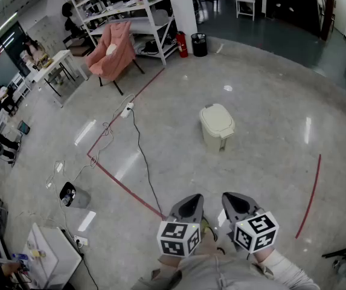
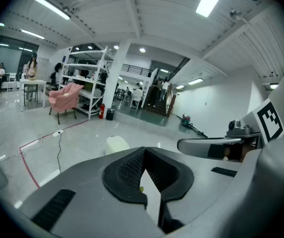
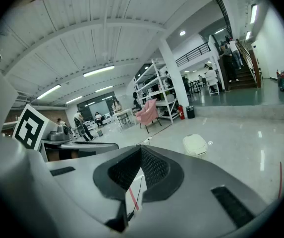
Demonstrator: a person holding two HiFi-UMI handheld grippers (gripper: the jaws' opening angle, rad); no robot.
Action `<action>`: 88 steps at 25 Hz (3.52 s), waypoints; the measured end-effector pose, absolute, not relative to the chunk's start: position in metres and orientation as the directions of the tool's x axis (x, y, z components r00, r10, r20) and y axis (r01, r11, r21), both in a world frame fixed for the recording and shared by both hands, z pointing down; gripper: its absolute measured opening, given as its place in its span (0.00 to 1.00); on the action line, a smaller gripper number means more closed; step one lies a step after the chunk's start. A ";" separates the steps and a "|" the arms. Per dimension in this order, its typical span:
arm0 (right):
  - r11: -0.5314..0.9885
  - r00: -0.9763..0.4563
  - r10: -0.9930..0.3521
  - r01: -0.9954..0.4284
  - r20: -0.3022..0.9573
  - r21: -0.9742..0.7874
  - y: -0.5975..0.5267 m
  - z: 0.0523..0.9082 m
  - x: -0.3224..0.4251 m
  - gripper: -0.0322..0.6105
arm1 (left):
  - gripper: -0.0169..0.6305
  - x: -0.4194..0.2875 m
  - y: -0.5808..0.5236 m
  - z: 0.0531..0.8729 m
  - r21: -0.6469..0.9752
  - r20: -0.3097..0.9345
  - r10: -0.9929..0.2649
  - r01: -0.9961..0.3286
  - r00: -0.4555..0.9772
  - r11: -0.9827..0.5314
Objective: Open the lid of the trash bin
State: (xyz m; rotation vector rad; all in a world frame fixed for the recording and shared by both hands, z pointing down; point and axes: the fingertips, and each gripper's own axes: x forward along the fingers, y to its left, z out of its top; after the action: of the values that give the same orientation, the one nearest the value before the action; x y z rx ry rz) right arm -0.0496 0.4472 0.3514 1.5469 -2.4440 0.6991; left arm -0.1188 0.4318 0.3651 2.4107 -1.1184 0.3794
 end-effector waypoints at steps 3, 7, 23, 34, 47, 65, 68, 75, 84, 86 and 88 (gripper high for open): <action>0.358 -0.451 -0.806 -0.887 0.382 -0.292 0.456 0.356 -0.049 0.05 | 0.03 -0.118 0.441 0.369 0.302 0.419 -0.650 -0.772 0.635 -0.559; 0.369 -0.464 -0.793 -0.881 0.395 -0.296 0.463 0.362 -0.050 0.05 | 0.03 -0.115 0.445 0.373 0.303 0.420 -0.651 -0.774 0.632 -0.556; 0.419 -0.516 -0.757 -0.854 0.401 -0.308 0.398 0.361 -0.068 0.05 | 0.03 -0.117 0.373 0.374 0.311 0.437 -0.641 -0.774 0.632 -0.551; 0.471 -0.554 -0.736 -0.832 0.389 -0.294 0.327 0.359 -0.105 0.05 | 0.03 -0.146 0.309 0.370 0.284 0.430 -0.661 -0.787 0.615 -0.547; 0.541 -0.616 -0.666 -0.787 0.421 -0.297 0.284 0.371 -0.146 0.05 | 0.03 -0.188 0.268 0.385 0.309 0.456 -0.696 -0.832 0.555 -0.461; 0.527 -0.609 -0.680 -0.793 0.410 -0.305 0.070 0.375 -0.162 0.05 | 0.03 -0.223 0.065 0.393 0.269 0.503 -0.693 -0.855 0.517 -0.443; 0.504 -0.585 -0.697 -0.811 0.414 -0.297 0.035 0.373 -0.151 0.05 | 0.03 -0.212 0.027 0.390 0.270 0.501 -0.676 -0.840 0.540 -0.471; 0.451 -0.536 -0.727 -0.844 0.429 -0.291 -0.030 0.380 -0.123 0.05 | 0.03 -0.182 -0.046 0.397 0.274 0.509 -0.624 -0.799 0.593 -0.535; 0.345 -0.449 -0.781 -0.890 0.434 -0.299 -0.067 0.396 -0.078 0.05 | 0.03 -0.133 -0.102 0.412 0.257 0.513 -0.549 -0.728 0.660 -0.635; 0.312 -0.425 -0.793 -0.899 0.437 -0.307 -0.070 0.399 -0.070 0.05 | 0.03 -0.125 -0.110 0.415 0.252 0.519 -0.526 -0.709 0.674 -0.659; 0.275 -0.400 -0.802 -0.907 0.444 -0.321 -0.071 0.404 -0.062 0.05 | 0.03 -0.116 -0.119 0.420 0.246 0.530 -0.500 -0.688 0.686 -0.683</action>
State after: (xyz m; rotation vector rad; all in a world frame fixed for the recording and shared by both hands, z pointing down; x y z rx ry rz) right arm -0.0624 -0.0714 0.4037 1.5959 -2.3459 0.7951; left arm -0.1159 -0.1191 0.4204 2.4683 -0.9214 0.5963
